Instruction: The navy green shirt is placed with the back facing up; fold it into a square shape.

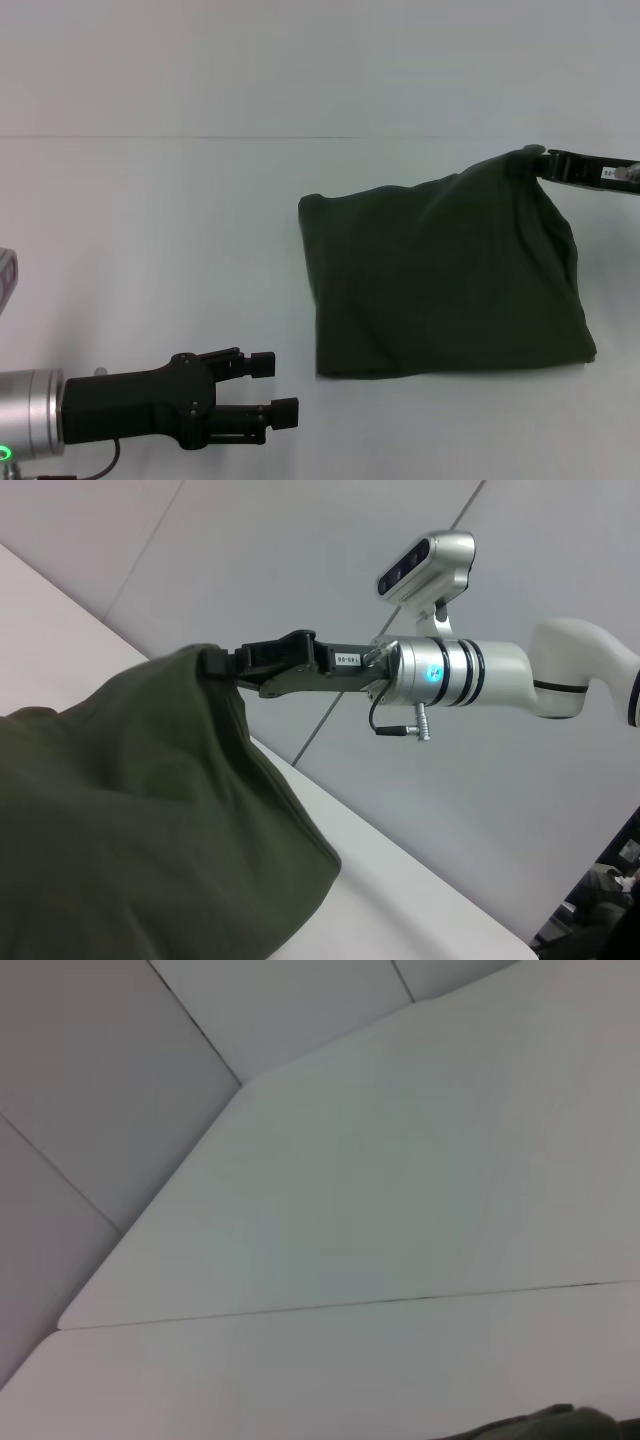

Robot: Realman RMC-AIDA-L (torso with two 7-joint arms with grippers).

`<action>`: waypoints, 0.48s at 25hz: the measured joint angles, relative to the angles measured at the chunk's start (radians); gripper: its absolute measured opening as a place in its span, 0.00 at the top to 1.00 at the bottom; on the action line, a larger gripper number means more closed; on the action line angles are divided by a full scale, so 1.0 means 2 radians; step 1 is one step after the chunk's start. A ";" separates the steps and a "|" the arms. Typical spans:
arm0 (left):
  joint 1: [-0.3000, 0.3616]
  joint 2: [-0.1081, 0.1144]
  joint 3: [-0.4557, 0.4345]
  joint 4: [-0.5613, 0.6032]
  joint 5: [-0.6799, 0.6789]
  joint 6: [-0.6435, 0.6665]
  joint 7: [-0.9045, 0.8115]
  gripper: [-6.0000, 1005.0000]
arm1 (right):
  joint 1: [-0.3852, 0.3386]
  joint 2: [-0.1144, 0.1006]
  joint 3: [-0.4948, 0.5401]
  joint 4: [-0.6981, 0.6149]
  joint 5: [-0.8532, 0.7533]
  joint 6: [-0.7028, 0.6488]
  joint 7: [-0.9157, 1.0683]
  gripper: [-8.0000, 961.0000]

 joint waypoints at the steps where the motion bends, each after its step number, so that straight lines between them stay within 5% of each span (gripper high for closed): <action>1: 0.000 0.000 0.000 0.000 0.000 0.000 0.000 0.08 | -0.002 0.000 -0.001 0.000 0.000 0.006 -0.004 0.94; 12: 0.001 -0.002 0.000 0.000 0.000 0.002 -0.001 0.08 | -0.012 0.008 0.005 -0.012 0.028 0.017 -0.033 0.91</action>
